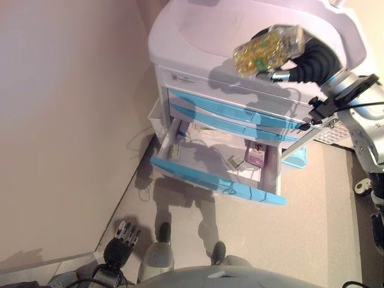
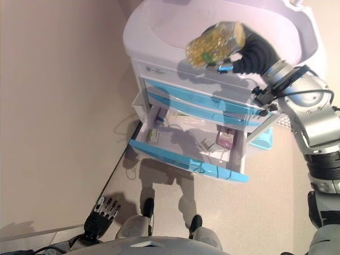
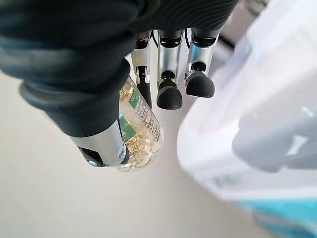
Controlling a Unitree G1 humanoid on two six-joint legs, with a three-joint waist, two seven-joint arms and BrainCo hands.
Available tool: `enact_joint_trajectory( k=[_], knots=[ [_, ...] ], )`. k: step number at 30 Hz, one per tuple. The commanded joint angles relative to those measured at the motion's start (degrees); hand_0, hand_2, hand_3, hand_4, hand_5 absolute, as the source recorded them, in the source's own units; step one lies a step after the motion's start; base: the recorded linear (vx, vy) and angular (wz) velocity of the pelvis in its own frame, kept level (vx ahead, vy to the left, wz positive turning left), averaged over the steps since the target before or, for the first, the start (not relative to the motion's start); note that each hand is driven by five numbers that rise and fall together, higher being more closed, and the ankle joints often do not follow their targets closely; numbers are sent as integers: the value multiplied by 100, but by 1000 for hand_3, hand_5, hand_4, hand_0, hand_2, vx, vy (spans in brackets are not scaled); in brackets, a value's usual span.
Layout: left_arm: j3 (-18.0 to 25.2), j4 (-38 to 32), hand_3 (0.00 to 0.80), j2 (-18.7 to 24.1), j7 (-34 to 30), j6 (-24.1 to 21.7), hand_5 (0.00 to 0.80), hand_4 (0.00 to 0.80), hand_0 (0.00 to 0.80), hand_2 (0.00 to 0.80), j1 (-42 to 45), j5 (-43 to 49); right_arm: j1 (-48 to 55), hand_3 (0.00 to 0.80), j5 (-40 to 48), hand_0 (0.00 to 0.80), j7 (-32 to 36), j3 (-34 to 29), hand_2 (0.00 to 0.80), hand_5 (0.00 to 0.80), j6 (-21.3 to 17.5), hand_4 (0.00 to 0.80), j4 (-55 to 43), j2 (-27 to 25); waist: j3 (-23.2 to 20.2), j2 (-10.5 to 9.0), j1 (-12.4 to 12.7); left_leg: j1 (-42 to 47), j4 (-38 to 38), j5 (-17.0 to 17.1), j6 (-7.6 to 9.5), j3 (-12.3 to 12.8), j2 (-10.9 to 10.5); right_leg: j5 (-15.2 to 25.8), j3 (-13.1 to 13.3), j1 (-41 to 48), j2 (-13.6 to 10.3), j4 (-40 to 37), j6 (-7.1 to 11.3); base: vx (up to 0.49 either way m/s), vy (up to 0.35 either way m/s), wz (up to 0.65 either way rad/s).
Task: Open the drawer and pick up the medicine
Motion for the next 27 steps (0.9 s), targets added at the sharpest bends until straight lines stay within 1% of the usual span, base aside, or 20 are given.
enact_joint_trajectory(
  k=[1,6,8,11,12,14,15,17,19,21,25,27],
  knots=[
    [9,106,0,239,-2,62,0,0,0,0,80,298,-613,800,321,800,-498,74,800,800,58,800,230,-227,-336,-143,186,37,318,-846,-129,-171,47,148,-110,-91,-254,26,310,63,11,2],
    [-4,34,0,276,106,147,0,0,0,0,124,341,-1020,800,171,800,-887,334,800,800,313,800,932,-388,-374,-145,234,87,302,-850,-119,-210,34,142,-126,-30,-263,7,315,58,10,0],
    [-38,18,0,324,154,169,0,0,0,0,127,306,-1336,800,152,800,-1070,535,800,800,459,800,1439,-563,-378,-166,273,116,287,-854,-116,-231,33,135,-139,3,-264,-4,312,40,-1,2],
    [-77,6,0,365,209,196,0,0,0,0,110,292,-1698,800,149,800,-1258,819,800,800,685,800,1929,-724,-376,-177,309,143,263,-852,-116,-252,27,136,-162,37,-265,-20,309,26,-2,5],
    [-74,-5,0,378,225,214,0,0,0,0,110,293,-1809,800,68,800,-1260,920,800,800,702,800,2111,-798,-377,-177,317,149,263,-853,-116,-255,24,138,-166,39,-267,-19,310,24,2,3],
    [-83,-67,0,449,289,277,0,0,0,0,126,265,-2173,800,-54,800,-1257,1281,800,800,868,800,2613,-983,-386,-191,361,144,263,-842,-118,-269,20,147,-181,46,-278,-24,315,8,2,2],
    [-77,-66,0,454,289,283,0,0,0,0,125,263,-2244,800,-105,800,-1244,1353,800,800,878,800,2699,-1000,-386,-189,365,146,262,-841,-118,-269,20,148,-182,48,-279,-25,315,18,6,6],
    [-95,-97,0,534,323,330,0,0,0,0,128,245,-2660,800,-298,800,-1061,1832,800,800,973,800,3316,-1148,-388,-209,415,153,246,-830,-115,-286,14,156,-197,65,-282,-41,311,18,-1,6],
    [-100,-140,0,550,359,344,0,0,0,0,126,257,-2880,800,-407,800,-950,2122,800,800,1057,800,3599,-1184,-383,-216,440,153,237,-823,-110,-298,9,160,-205,70,-283,-46,307,0,0,0],
    [-107,-158,0,590,382,367,0,0,0,0,127,252,-3128,800,-651,800,-783,2516,800,800,998,800,4015,-1229,-373,-233,483,149,237,-813,-113,-321,8,170,-225,81,-293,-52,308,15,-11,4],
    [-154,-156,0,658,397,389,0,0,0,0,110,239,-3540,800,-982,800,-544,3100,800,800,1094,800,4550,-1190,-362,-229,546,149,217,-797,-113,-364,3,175,-255,95,-298,-64,303,0,0,0],
    [-178,-149,0,689,417,407,0,0,0,0,79,208,-3695,800,-1107,800,-396,3362,800,800,1076,800,4907,-1123,-356,-222,582,129,224,-787,-116,-388,-2,176,-270,96,-305,-67,303,0,-1,4]
  ],
)
